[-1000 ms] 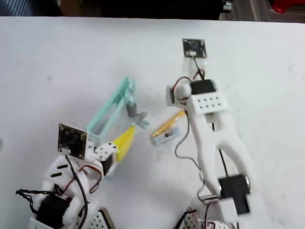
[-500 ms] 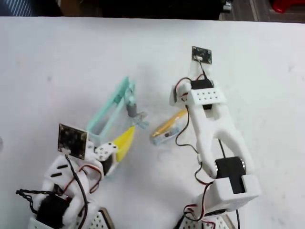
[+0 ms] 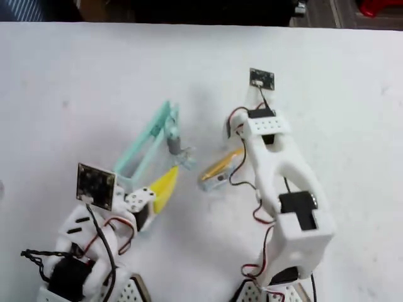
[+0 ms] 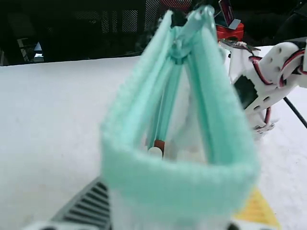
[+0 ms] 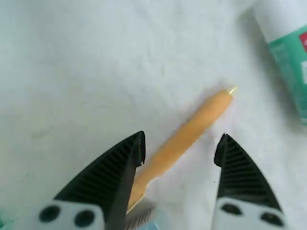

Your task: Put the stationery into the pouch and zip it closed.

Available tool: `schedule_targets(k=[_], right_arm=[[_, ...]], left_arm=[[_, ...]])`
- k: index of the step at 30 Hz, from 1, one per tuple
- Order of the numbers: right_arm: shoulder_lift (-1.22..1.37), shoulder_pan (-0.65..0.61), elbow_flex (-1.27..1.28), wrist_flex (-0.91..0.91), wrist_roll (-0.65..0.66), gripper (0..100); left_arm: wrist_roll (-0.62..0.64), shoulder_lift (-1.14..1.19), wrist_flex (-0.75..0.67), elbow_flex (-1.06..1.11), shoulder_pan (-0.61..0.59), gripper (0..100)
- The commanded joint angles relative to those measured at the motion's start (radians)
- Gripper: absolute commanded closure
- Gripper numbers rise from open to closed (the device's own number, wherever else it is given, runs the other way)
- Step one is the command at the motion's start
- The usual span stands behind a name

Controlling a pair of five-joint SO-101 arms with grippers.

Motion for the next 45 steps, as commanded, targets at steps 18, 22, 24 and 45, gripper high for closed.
schedule_targets(k=[18, 22, 24, 45], right_arm=[[0.140, 0.031, -0.186, 0.071, -0.002, 98.6], [0.140, 0.031, -0.186, 0.071, -0.002, 98.3], [0.140, 0.031, -0.186, 0.073, -0.002, 98.2], [0.134, 0.031, -0.186, 0.117, -0.002, 98.2]], left_arm=[[0.015, 0.012, -0.008, -0.023, 0.001, 74], [0.021, 0.012, -0.006, -0.025, -0.002, 74], [0.021, 0.012, -0.005, -0.025, -0.004, 74], [-0.084, 0.012, 0.035, -0.035, 0.004, 74]])
